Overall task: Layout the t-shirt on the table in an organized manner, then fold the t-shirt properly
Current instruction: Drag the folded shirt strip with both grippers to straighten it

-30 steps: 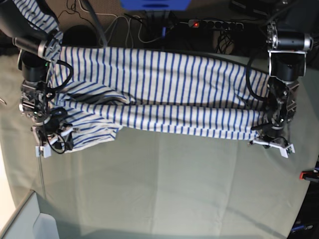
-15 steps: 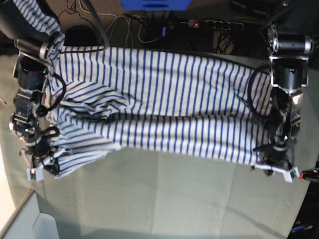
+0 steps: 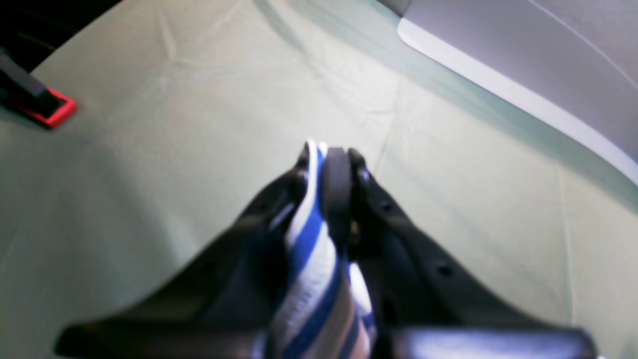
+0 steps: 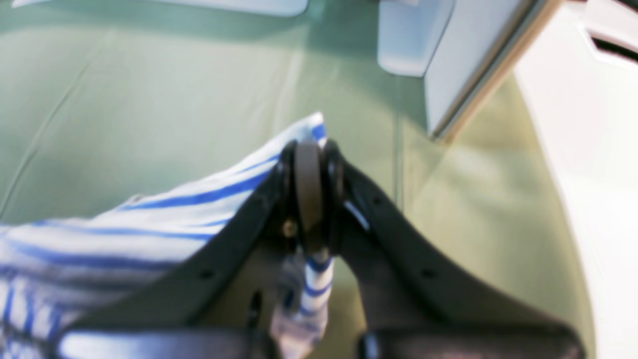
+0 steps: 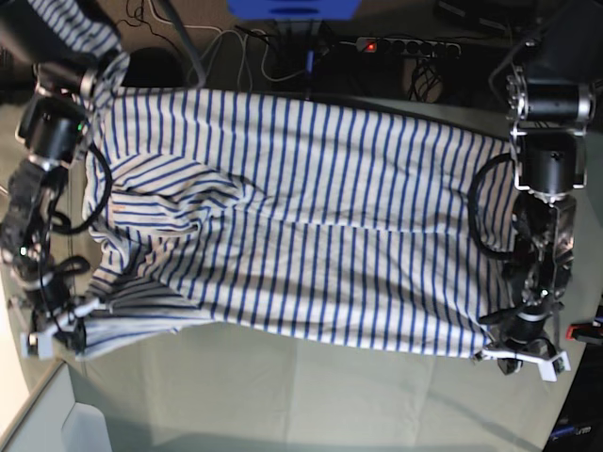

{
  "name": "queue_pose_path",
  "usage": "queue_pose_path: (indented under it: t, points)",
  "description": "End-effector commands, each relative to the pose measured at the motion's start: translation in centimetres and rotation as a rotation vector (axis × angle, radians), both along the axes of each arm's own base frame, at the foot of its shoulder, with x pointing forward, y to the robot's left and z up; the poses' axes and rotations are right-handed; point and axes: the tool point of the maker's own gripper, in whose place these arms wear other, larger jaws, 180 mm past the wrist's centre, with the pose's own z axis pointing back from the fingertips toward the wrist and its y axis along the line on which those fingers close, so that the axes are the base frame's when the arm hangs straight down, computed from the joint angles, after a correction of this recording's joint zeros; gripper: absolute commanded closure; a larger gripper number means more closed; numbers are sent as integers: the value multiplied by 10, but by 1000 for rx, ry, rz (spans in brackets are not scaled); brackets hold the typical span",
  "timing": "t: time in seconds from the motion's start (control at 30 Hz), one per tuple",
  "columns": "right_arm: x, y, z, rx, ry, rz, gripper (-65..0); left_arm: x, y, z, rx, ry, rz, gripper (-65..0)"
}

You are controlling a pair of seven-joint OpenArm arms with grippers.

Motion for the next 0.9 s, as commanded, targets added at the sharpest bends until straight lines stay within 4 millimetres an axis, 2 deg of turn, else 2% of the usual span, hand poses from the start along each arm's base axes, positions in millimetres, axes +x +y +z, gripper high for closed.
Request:
queue_pose_path:
  t: [0.0, 0.13, 0.2, 0.27, 0.47, 0.57, 0.7, 0.87]
  points:
    - [-1, -8, 18, -14, -55, -13, 0, 5, 8, 18, 16, -55, 12, 0]
    - [-39, 9, 3, -4, -40, 3, 0, -13, 11, -6, 15, -4, 19, 0]
    - [-58, 13, 0, -30, -32, 13, 0, -22, 15, -17, 21, 20, 22, 0]
    - [-78, 26, -3, -36, -22, 45, 0, -32, 14, -25, 25, 35, 17, 0]
    - [-130, 44, -10, 2, 11, 147, 0, -67, 27, -27, 44, 23, 37, 0]
    - [-153, 44, -24, 4, 64, 149, 0, -89, 39, -25, 46, 9, 69, 0]
    - [-179, 35, -32, 15, 102, 119, 0, -116, 52, -28, 54, 17, 103, 0]
    - [-203, 34, -47, 20, 164, 116, 0, -146, 63, -42, 63, 60, 131, 0]
